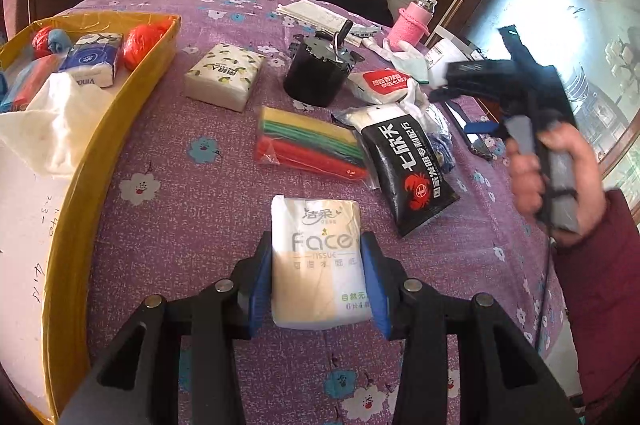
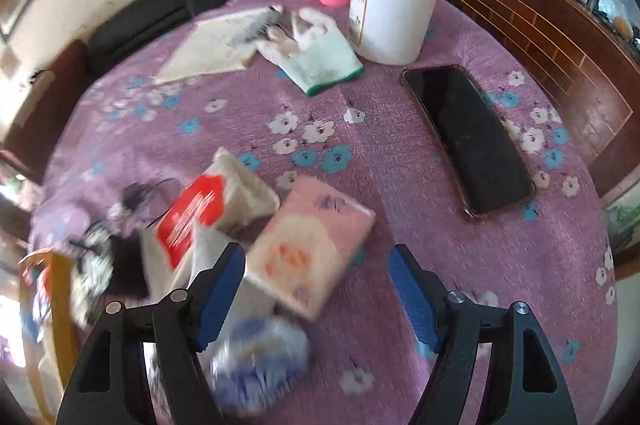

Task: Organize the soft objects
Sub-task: 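Place Face pack in tray with left tool while right tool carries pink rose pack there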

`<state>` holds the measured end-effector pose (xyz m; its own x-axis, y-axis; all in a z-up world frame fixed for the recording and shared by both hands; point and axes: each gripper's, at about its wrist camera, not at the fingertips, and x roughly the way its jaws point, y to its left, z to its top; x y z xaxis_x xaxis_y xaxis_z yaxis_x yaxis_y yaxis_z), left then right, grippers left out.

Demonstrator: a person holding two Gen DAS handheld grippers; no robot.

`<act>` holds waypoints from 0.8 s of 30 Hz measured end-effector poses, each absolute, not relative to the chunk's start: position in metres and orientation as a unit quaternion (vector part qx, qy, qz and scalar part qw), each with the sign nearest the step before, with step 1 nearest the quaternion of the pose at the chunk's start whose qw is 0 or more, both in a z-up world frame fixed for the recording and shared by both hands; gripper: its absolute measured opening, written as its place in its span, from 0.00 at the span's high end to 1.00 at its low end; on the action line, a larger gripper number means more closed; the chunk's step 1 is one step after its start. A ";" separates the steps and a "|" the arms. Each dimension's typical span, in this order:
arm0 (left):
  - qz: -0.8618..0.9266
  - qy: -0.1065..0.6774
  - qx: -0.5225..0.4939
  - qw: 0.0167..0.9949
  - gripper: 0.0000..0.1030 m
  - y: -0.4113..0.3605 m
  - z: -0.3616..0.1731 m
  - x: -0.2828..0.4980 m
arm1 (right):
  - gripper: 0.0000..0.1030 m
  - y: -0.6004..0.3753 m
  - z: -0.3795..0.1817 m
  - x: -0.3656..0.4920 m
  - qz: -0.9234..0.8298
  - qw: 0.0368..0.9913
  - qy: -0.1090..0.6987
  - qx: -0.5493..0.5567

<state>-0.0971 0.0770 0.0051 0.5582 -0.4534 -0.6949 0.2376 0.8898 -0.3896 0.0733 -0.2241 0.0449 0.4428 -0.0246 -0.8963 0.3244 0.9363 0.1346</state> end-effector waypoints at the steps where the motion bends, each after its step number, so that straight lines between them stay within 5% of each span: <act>1: -0.198 0.427 -0.126 0.873 0.61 0.077 0.005 -0.097 | 0.24 -0.222 0.041 0.081 -0.115 0.833 0.523 0.140; 11: -0.196 0.430 -0.128 0.872 0.61 0.077 0.004 -0.094 | 0.38 -0.224 0.028 0.087 -0.119 0.827 0.537 0.118; 24: -0.188 0.429 -0.131 0.874 0.61 0.080 0.004 -0.096 | 0.38 -0.242 0.105 -0.015 -0.069 0.883 0.449 0.121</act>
<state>-0.0957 0.0805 0.0041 0.5615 -0.4410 -0.7002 0.2155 0.8949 -0.3908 -0.0147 -0.2423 0.1053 0.5873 -0.0134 -0.8093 0.2301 0.9614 0.1510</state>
